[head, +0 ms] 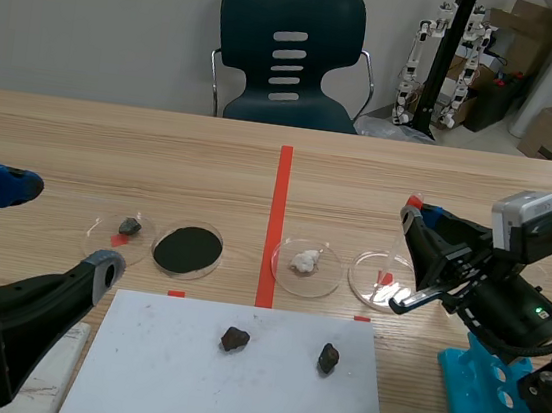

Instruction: Draw acid from the petri dish

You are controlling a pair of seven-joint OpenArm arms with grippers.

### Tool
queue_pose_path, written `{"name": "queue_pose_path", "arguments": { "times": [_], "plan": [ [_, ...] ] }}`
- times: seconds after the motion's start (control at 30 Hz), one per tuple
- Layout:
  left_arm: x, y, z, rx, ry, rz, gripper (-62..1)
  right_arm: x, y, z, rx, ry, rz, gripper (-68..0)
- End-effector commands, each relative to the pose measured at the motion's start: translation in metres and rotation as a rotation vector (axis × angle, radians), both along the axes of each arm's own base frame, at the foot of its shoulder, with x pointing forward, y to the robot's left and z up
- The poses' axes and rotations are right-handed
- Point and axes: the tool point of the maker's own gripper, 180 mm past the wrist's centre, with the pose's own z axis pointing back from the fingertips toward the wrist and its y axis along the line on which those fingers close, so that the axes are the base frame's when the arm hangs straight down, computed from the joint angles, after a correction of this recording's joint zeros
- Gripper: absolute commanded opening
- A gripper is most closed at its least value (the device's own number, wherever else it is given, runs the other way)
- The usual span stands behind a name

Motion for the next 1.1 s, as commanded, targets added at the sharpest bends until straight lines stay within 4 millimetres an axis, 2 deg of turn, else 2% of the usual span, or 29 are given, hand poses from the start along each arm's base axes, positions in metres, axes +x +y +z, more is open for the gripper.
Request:
{"name": "queue_pose_path", "arguments": {
  "times": [0.0,0.83,1.07],
  "plan": [
    [0.002,-0.001,0.010,-0.017,-0.029,0.001,1.4,0.004,-0.001,0.010,0.010,-0.034,0.002,-60.5],
    [0.002,-0.001,0.010,-0.017,-0.029,0.001,1.4,0.004,-0.002,0.011,0.008,-0.034,0.002,-60.5],
    [0.002,-0.001,0.010,-0.017,-0.029,0.001,1.4,0.008,-0.004,0.022,0.008,-0.066,-0.005,-60.5]
  ]
}}
